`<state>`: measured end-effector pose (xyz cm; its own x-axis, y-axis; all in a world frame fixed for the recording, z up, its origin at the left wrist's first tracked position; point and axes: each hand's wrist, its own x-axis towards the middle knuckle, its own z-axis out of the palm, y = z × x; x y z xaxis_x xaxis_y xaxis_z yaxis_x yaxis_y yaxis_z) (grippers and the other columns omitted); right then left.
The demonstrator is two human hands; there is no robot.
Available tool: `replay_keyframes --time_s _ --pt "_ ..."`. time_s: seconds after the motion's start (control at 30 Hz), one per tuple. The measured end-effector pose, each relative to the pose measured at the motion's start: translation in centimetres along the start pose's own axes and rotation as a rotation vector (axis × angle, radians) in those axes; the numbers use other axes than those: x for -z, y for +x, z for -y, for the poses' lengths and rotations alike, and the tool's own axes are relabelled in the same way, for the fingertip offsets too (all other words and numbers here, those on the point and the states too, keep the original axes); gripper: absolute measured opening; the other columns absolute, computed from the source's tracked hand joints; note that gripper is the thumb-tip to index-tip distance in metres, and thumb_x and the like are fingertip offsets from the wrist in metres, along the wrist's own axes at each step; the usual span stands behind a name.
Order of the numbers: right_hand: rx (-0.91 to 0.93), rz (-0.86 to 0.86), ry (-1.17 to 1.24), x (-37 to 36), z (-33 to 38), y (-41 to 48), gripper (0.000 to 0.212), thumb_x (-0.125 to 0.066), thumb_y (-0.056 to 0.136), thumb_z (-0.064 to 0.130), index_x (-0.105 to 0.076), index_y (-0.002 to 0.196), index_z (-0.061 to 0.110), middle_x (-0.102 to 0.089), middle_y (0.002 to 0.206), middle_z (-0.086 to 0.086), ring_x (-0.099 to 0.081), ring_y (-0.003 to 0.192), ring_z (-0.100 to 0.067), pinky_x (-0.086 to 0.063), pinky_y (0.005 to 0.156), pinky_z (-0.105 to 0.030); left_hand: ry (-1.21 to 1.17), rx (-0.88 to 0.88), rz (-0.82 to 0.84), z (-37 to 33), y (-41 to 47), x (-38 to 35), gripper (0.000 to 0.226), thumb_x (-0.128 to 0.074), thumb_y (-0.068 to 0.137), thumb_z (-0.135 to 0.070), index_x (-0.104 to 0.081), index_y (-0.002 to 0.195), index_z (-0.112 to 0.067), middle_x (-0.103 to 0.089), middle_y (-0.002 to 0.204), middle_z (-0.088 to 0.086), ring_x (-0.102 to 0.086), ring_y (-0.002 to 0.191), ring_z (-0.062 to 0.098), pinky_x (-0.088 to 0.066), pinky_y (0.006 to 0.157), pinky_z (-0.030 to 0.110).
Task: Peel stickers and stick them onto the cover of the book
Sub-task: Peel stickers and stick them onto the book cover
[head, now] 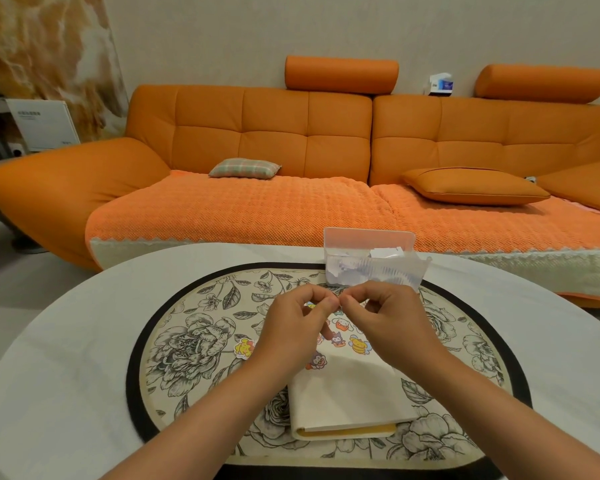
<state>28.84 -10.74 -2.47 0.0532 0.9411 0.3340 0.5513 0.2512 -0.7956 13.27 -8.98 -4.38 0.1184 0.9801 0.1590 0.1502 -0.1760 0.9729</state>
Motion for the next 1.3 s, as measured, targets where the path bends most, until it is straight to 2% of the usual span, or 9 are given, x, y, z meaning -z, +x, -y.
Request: replay_keyframes --time_s 0.2,0.3,0.37,0.47,0.6,0.77,0.93,1.1,1.3 --pt "-0.059 0.010 0.069 0.0 0.3 0.0 0.014 -0.067 0.093 0.019 -0.077 0.082 0.020 -0.056 0.043 0.017 -0.043 0.038 -0.004 -0.033 0.042 -0.014 0.037 -0.002 0.011 -0.1 0.1 0.0 0.013 -0.064 0.096 -0.024 -0.071 0.086 -0.022 -0.066 0.061 0.002 -0.061 0.055 0.008 -0.041 0.046 0.023" --pt "-0.116 0.022 0.138 0.0 0.7 0.1 0.018 -0.067 0.093 0.020 -0.076 0.077 0.019 -0.057 0.043 0.013 -0.042 0.040 -0.008 -0.037 0.045 -0.020 0.016 -0.008 0.015 -0.3 0.2 0.1 0.015 -0.062 0.097 -0.022 -0.071 0.085 -0.021 -0.071 0.073 -0.004 -0.063 0.058 0.010 -0.042 0.047 0.024" --pt "-0.145 0.042 0.179 0.2 0.9 0.3 0.018 -0.069 0.092 0.022 -0.077 0.078 0.016 -0.058 0.044 0.009 -0.042 0.038 -0.008 -0.035 0.043 -0.018 0.006 -0.015 0.011 -0.5 0.3 0.3 0.015 -0.062 0.098 -0.021 -0.071 0.086 -0.020 -0.072 0.080 -0.010 -0.063 0.059 0.010 -0.043 0.047 0.024" --pt "-0.130 0.045 0.175 0.3 1.0 0.3 0.014 -0.072 0.090 0.024 -0.079 0.079 0.018 -0.063 0.051 0.004 -0.045 0.040 -0.008 -0.037 0.043 -0.019 -0.001 -0.010 0.004 -0.4 0.4 0.5 0.014 -0.063 0.097 -0.021 -0.073 0.086 -0.019 -0.073 0.082 -0.005 -0.063 0.059 0.009 -0.044 0.048 0.024" --pt "-0.094 0.016 0.113 -0.1 0.8 0.1 0.013 -0.071 0.090 0.022 -0.079 0.080 0.021 -0.064 0.050 0.011 -0.046 0.040 -0.004 -0.039 0.045 -0.020 0.028 -0.005 0.003 -0.1 0.3 0.4 0.015 -0.065 0.096 -0.023 -0.072 0.083 -0.024 -0.071 0.071 0.006 -0.061 0.056 0.008 -0.043 0.050 0.024" --pt "-0.074 -0.007 0.091 -0.3 0.6 0.1 0.015 -0.069 0.091 0.018 -0.078 0.079 0.020 -0.055 0.042 0.014 -0.042 0.037 -0.003 -0.033 0.042 -0.014 0.077 -0.017 0.001 -0.1 0.0 0.1 0.014 -0.062 0.097 -0.025 -0.070 0.086 -0.024 -0.064 0.059 -0.003 -0.058 0.052 0.005 -0.038 0.045 0.018" --pt "-0.084 -0.008 0.109 -0.4 0.7 0.0 0.018 -0.067 0.092 0.017 -0.076 0.077 0.022 -0.054 0.041 0.012 -0.040 0.036 -0.004 -0.033 0.039 -0.018 0.109 -0.033 0.006 -0.3 -0.1 -0.1 0.014 -0.059 0.098 -0.028 -0.066 0.087 -0.025 -0.064 0.065 -0.013 -0.065 0.057 0.006 -0.042 0.052 0.023" --pt "-0.060 -0.016 0.096 -0.2 0.9 0.3 0.020 -0.068 0.092 0.019 -0.076 0.075 0.024 -0.055 0.042 0.013 -0.040 0.040 -0.007 -0.033 0.044 -0.020 0.039 -0.009 0.000 -1.0 -0.2 0.2 0.013 -0.060 0.098 -0.024 -0.070 0.091 -0.022 -0.074 0.083 -0.002 -0.071 0.066 0.019 -0.055 0.051 0.043" --pt "0.043 -0.027 -0.107 0.3 0.8 0.4 0.014 -0.068 0.092 0.024 -0.076 0.081 0.027 -0.056 0.051 0.032 -0.050 0.047 -0.002 -0.036 0.048 -0.013 -0.021 0.061 0.025 -1.6 -0.1 0.6 0.009 -0.069 0.093 -0.020 -0.077 0.091 -0.016 -0.075 0.091 -0.001 -0.074 0.070 0.016 -0.058 0.052 0.033"
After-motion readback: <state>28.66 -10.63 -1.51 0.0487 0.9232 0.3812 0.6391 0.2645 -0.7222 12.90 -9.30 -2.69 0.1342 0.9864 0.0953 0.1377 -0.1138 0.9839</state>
